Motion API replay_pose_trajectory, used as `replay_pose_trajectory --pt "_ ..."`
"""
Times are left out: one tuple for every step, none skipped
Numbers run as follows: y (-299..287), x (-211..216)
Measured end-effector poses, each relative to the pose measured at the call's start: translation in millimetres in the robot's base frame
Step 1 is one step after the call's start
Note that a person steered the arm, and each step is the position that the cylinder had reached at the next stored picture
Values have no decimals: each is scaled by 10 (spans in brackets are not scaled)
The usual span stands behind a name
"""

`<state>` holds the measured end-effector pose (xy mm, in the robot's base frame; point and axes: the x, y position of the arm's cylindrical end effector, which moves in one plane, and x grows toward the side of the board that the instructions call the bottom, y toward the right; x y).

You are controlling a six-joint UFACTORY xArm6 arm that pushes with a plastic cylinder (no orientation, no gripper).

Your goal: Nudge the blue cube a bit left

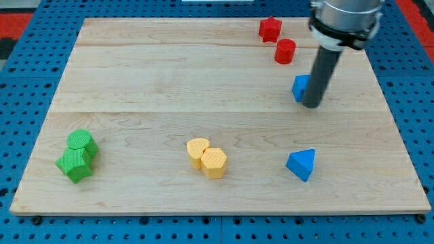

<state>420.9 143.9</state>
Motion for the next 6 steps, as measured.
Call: replay_pose_trajectory --pt "-230 -145" --pt "163 -144" --pt "822 -157" --pt "599 -202" --pt "288 -158" --pt "483 -326"
